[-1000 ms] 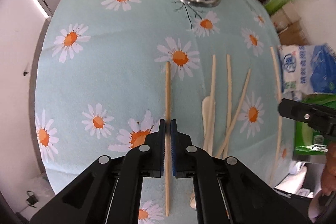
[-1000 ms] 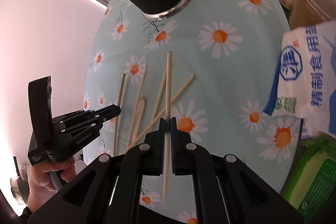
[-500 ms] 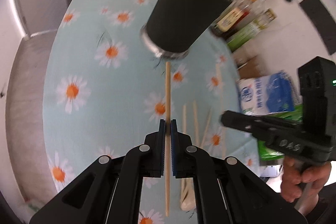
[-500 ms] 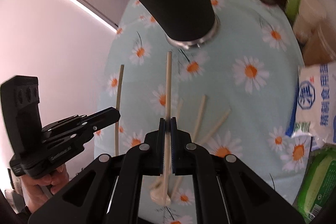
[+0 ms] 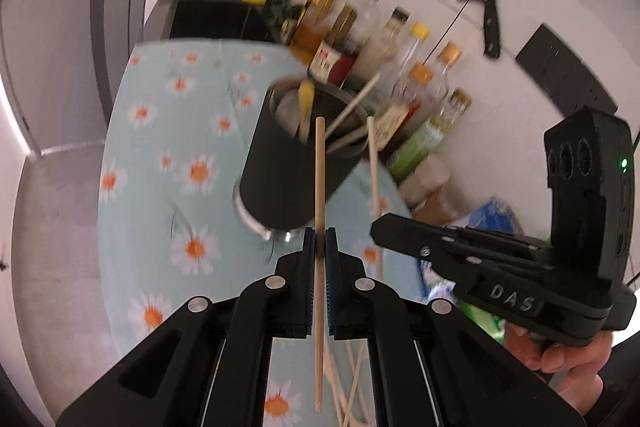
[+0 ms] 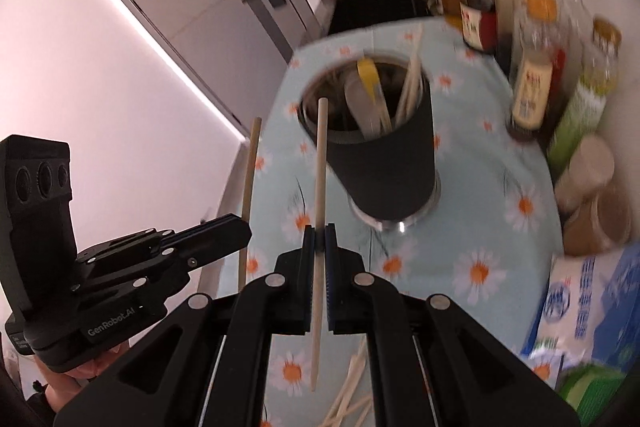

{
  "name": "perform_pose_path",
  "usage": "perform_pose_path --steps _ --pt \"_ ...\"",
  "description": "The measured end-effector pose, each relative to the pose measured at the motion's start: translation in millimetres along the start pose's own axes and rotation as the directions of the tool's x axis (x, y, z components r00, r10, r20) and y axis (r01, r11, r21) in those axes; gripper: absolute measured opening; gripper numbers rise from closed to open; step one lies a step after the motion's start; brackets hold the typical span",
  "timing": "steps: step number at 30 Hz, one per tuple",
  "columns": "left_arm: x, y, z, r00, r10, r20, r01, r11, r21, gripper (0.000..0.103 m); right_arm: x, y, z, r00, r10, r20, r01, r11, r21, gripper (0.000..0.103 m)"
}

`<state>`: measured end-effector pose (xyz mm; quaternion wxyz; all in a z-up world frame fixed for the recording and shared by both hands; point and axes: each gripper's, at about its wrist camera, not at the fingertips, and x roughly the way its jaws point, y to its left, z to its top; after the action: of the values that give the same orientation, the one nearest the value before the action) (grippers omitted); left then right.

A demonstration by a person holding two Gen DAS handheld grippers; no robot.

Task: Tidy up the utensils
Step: 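Lift both chopsticks and carry them over the black holder, then lower both chopsticks into the black holder and open both tools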

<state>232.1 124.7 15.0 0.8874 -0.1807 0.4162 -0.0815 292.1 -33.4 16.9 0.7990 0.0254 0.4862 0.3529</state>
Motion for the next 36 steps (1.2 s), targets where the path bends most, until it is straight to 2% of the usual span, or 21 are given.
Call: perform_pose_path --steps 6,8,13,17,22,28,31,36 --pt "-3.9 -10.6 38.0 0.994 0.004 0.111 -0.010 0.999 0.050 0.004 -14.9 0.4 35.5 0.992 0.022 0.124 -0.017 0.999 -0.036 0.006" --pt "-3.0 -13.1 49.1 0.989 -0.015 0.144 0.006 0.998 0.064 0.004 -16.2 -0.7 45.6 0.985 0.041 0.167 -0.033 0.998 -0.050 0.006" --pt "2.3 -12.9 72.7 0.977 -0.026 0.214 0.010 0.997 0.072 0.004 -28.3 -2.9 67.7 0.959 0.065 0.276 -0.046 0.996 -0.073 0.006" --pt "4.4 -8.1 93.6 0.960 -0.033 0.279 0.016 0.998 0.062 0.004 -36.6 -6.4 89.6 0.933 0.080 0.352 -0.054 0.995 -0.081 0.006" --pt "4.4 -1.2 117.8 0.927 -0.044 0.372 0.028 0.998 0.048 0.004 -41.1 -15.4 116.9 0.898 0.105 0.428 -0.080 0.994 -0.076 0.006" --pt "-6.0 -2.9 137.5 0.868 -0.083 0.489 0.053 0.996 0.075 0.004 -46.7 -31.0 136.9 0.846 0.121 0.520 -0.111 0.993 -0.051 0.006" --pt "-11.4 -5.2 142.3 0.834 -0.094 0.544 0.050 0.994 0.095 0.004 -47.8 -36.9 143.5 0.830 0.113 0.547 -0.105 0.993 -0.046 0.006" --pt "-9.0 -5.7 139.8 0.804 -0.114 0.584 0.063 0.992 0.107 0.004 -42.2 -46.5 147.7 0.827 0.101 0.553 -0.107 0.994 -0.022 0.006"
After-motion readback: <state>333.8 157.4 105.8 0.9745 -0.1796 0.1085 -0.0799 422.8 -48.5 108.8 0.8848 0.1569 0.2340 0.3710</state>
